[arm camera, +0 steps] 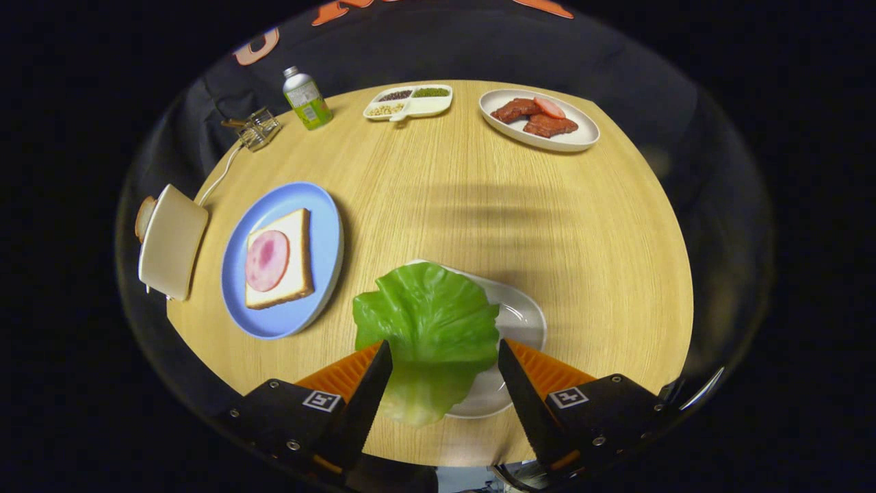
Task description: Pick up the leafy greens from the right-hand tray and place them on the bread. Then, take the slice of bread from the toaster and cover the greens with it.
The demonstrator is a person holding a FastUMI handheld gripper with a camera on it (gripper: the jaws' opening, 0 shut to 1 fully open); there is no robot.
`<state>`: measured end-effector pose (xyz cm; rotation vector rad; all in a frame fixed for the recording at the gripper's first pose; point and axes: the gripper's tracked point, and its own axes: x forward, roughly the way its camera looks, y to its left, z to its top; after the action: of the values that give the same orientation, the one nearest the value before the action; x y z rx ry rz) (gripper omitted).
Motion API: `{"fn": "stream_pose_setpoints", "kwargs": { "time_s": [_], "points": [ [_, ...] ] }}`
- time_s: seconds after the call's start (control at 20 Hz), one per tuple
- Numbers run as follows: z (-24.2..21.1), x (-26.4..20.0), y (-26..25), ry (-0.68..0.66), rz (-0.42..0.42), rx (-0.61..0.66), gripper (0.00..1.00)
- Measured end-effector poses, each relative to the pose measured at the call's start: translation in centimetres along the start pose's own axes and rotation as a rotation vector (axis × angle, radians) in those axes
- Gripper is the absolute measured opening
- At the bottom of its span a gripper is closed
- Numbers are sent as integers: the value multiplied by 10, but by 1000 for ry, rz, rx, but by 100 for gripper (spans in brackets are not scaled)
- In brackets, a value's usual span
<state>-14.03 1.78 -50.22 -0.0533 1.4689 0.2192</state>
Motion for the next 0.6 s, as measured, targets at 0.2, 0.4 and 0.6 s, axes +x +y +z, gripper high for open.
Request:
{"fn": "stream_pose_setpoints", "kwargs": {
  "time_s": [0.2, 0.4, 0.6],
  "points": [
    [-9, 18, -6, 49, -64, -33, 95],
    [-10, 21, -4, 86, -53, 26, 86],
    [-5, 22, 3, 68, -56, 57, 58]
  ]
}}
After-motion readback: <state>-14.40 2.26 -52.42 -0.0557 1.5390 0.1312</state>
